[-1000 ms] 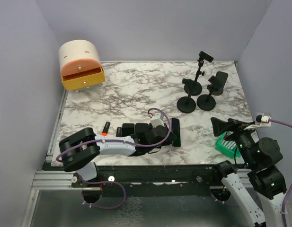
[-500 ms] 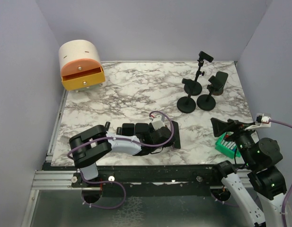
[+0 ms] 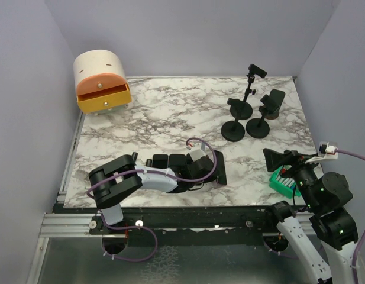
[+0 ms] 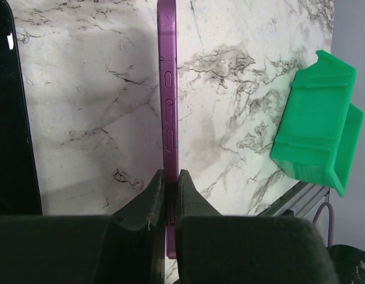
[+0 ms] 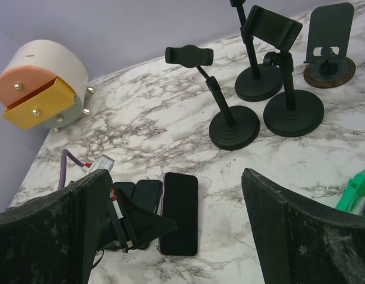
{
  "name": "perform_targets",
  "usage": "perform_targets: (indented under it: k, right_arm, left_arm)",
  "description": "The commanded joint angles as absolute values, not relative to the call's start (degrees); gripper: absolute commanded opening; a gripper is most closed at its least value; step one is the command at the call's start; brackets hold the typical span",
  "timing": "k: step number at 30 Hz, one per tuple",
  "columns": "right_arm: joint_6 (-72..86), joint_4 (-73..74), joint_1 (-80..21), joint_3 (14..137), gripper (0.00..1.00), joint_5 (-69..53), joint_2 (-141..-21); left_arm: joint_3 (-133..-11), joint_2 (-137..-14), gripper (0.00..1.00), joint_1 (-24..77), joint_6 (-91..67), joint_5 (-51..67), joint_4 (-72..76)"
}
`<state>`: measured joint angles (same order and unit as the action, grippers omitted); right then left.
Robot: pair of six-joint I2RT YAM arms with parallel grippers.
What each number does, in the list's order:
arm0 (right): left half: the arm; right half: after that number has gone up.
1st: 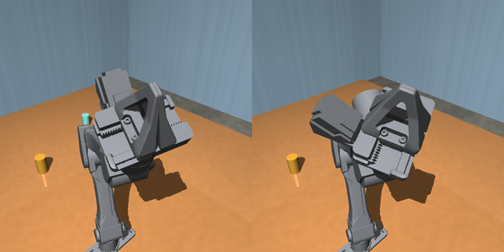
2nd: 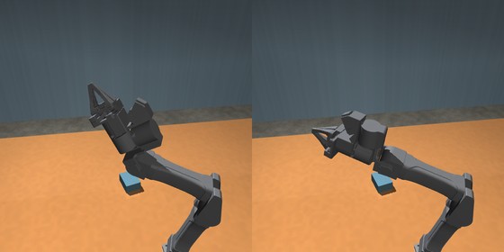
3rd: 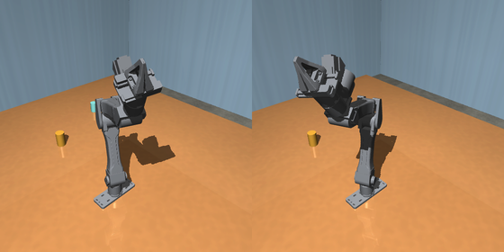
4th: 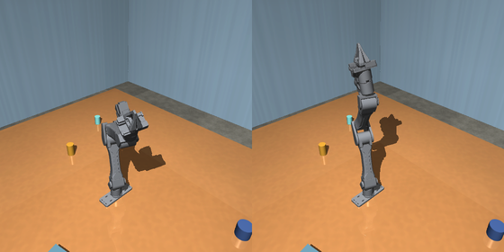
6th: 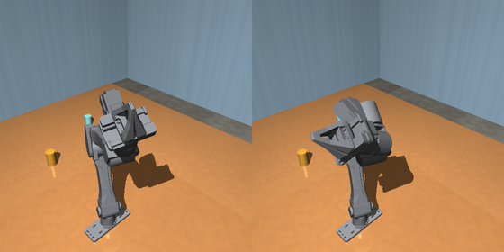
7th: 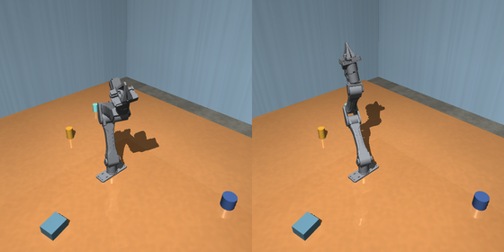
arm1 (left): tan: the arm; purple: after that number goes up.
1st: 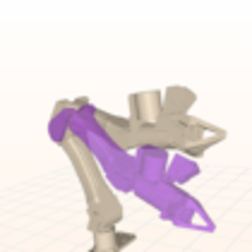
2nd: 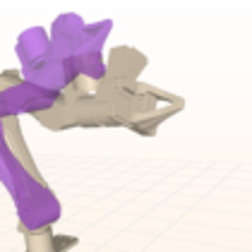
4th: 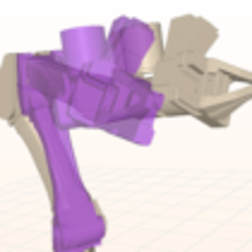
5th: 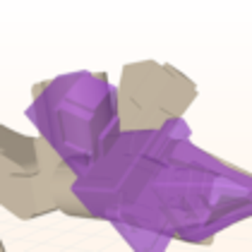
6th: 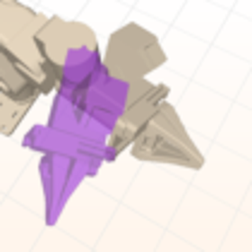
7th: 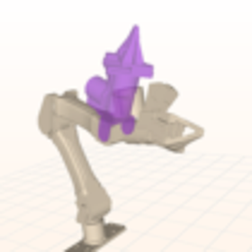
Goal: Remove the phone from the phone stand
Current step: Place the phone at the center of the board.
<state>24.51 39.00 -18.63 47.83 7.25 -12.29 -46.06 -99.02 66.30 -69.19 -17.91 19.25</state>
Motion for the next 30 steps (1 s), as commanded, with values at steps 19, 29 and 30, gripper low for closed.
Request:
perform_targets:
  k: [19,29,30]
  right_arm:
    - [25.5,40.3,-18.4,49.2,0.95,6.6,-11.8]
    - [25.8,40.2,-18.4,49.0,0.95,6.3,-12.2]
    - [25.8,40.2,-18.4,49.0,0.95,6.2,-12.2]
  left_arm:
    - [-43.9,-100.5,0.21,64.2,-68.5,-14.2,21.3]
    - [-42.2,-99.5,0.33,63.6,-68.8,-14.4,21.3]
    - [-42.1,-99.4,0.34,63.6,-68.8,-14.5,21.3]
